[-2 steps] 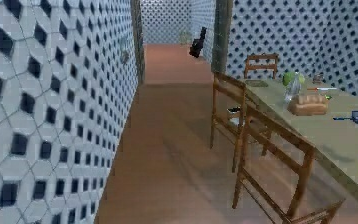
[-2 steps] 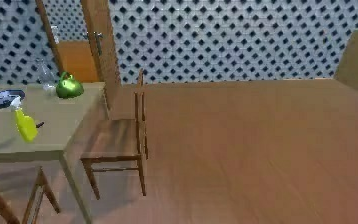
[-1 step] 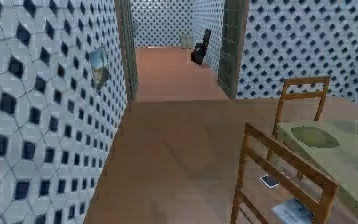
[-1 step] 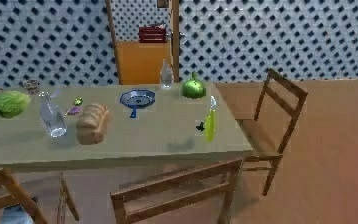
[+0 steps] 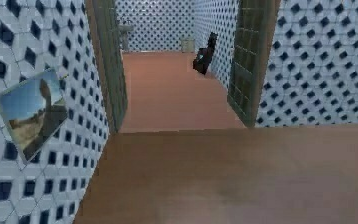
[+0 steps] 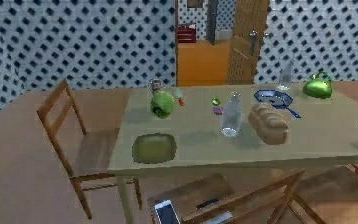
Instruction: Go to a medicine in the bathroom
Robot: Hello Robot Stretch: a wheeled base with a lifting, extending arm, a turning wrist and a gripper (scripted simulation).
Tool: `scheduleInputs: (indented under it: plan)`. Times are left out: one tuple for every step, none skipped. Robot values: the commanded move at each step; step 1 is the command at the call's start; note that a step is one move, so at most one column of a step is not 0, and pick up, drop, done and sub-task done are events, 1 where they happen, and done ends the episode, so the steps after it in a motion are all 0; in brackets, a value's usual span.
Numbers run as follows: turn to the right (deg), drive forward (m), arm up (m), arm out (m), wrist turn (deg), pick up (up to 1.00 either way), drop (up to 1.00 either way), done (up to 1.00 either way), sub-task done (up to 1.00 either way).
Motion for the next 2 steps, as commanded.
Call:
scheduleInputs:
  plan:
    - [-12.0, 0.0, 0.0, 0.0, 0.0, 0.0, 0.0, 0.0, 0.0]
    - [0.0, 0.25, 0.0, 0.0, 0.0, 0.0, 0.0, 0.0, 0.0]
